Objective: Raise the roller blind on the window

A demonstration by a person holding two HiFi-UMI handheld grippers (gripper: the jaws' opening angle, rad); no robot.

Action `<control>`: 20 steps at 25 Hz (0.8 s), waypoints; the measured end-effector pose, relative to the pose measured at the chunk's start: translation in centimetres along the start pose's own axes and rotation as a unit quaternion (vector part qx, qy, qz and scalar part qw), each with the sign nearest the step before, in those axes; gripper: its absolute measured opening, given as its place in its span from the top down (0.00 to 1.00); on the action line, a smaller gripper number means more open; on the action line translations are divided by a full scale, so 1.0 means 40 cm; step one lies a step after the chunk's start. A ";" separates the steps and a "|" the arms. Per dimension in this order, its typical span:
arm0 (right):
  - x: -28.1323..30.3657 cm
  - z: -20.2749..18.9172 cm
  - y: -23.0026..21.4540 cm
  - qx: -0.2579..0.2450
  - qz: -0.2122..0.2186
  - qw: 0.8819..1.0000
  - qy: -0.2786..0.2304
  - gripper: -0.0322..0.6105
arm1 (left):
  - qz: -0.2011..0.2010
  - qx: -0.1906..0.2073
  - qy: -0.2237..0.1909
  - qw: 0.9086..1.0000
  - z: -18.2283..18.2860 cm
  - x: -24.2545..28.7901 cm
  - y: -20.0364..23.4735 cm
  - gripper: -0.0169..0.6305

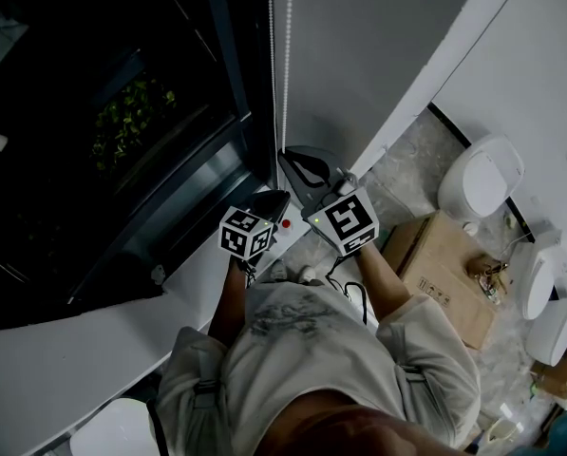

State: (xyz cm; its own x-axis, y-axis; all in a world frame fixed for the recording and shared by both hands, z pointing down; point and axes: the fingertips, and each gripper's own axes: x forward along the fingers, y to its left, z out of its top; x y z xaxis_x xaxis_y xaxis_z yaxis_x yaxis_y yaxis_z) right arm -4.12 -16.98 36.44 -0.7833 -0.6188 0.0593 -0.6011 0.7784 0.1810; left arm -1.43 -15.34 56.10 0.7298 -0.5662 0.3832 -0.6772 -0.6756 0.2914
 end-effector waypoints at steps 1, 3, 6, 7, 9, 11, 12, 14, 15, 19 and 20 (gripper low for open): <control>0.000 -0.008 0.001 0.001 0.000 1.000 0.003 0.94 | 0.000 -0.002 0.003 1.000 -0.007 0.003 0.002 0.96; 0.001 -0.024 0.004 0.000 0.001 1.000 0.009 0.94 | 0.001 -0.006 0.009 1.000 -0.023 0.008 0.006 0.96; 0.000 -0.047 0.011 0.004 0.003 1.000 0.018 0.94 | 0.002 -0.013 0.017 1.000 -0.045 0.016 0.010 0.96; 0.000 -0.054 0.013 0.005 0.004 1.000 0.021 0.94 | 0.002 -0.015 0.019 1.000 -0.053 0.018 0.011 0.96; 0.001 -0.070 0.017 0.007 0.005 1.000 0.026 0.94 | 0.002 -0.018 0.023 1.000 -0.067 0.024 0.015 0.96; 0.000 -0.086 0.020 0.009 0.006 0.999 0.032 0.94 | 0.002 -0.021 0.029 0.999 -0.082 0.030 0.018 0.96; -0.001 -0.095 0.022 0.010 0.007 0.999 0.035 0.94 | 0.002 -0.023 0.032 0.999 -0.089 0.033 0.019 0.96; -0.003 -0.109 0.025 0.012 0.007 0.999 0.039 0.94 | 0.003 -0.026 0.036 0.999 -0.103 0.037 0.020 0.96; -0.004 -0.115 0.026 0.013 0.008 0.999 0.041 0.94 | 0.003 -0.027 0.038 0.999 -0.108 0.039 0.019 0.96; -0.007 -0.135 0.030 0.015 0.009 0.999 0.049 0.94 | 0.005 -0.029 0.046 0.999 -0.129 0.046 0.020 0.96; -0.008 -0.140 0.030 0.015 0.009 0.999 0.051 0.94 | 0.006 -0.028 0.047 0.998 -0.134 0.047 0.020 0.96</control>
State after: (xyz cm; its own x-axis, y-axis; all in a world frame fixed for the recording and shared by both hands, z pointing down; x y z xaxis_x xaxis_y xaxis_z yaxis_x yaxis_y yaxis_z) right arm -3.71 -16.43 42.13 -0.7745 -0.6115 0.1621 -0.5931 0.7910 0.1502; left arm -1.09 -14.41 61.73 0.7108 -0.5260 0.4669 -0.6926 -0.6393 0.3341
